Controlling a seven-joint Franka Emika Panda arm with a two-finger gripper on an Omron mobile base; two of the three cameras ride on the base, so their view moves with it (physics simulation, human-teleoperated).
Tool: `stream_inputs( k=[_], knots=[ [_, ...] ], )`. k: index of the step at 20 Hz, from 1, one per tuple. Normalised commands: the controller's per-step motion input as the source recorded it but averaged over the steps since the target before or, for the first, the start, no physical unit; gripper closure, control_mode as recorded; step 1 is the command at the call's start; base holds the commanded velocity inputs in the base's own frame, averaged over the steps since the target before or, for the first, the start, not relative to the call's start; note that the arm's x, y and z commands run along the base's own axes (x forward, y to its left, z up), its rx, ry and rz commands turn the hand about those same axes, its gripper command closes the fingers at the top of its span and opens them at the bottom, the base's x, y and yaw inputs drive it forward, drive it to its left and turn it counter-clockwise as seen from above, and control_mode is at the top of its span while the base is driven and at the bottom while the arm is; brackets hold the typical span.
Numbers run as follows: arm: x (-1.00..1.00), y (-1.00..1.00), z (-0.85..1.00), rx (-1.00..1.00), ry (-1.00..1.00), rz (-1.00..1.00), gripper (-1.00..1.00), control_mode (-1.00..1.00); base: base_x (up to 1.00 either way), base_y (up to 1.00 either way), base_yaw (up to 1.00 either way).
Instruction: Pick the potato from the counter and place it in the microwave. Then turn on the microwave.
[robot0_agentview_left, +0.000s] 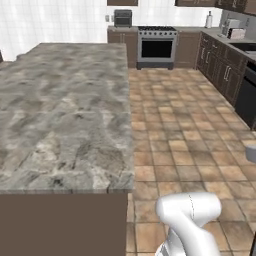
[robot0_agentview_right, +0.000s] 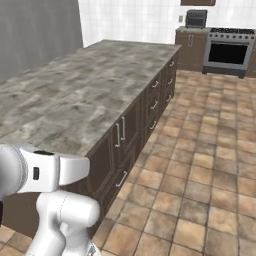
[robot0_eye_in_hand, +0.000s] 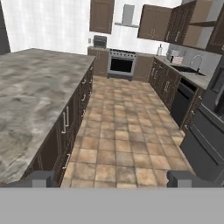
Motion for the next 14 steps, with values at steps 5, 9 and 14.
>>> stream_inputs(
  k=[5,9,14],
  knots=[
    [0.00,0.00,0.00,0.00,0.00,0.00,-1.00,1.00,0.65,-0.04,-0.14],
    [0.00,0.00,0.00,0.00,0.00,0.00,-1.00,1.00,0.65,-0.11,-0.14],
    [0.00,0.00,0.00,0.00,0.00,0.00,-1.00,1.00,0.53,-0.24,-0.20]
  ],
)
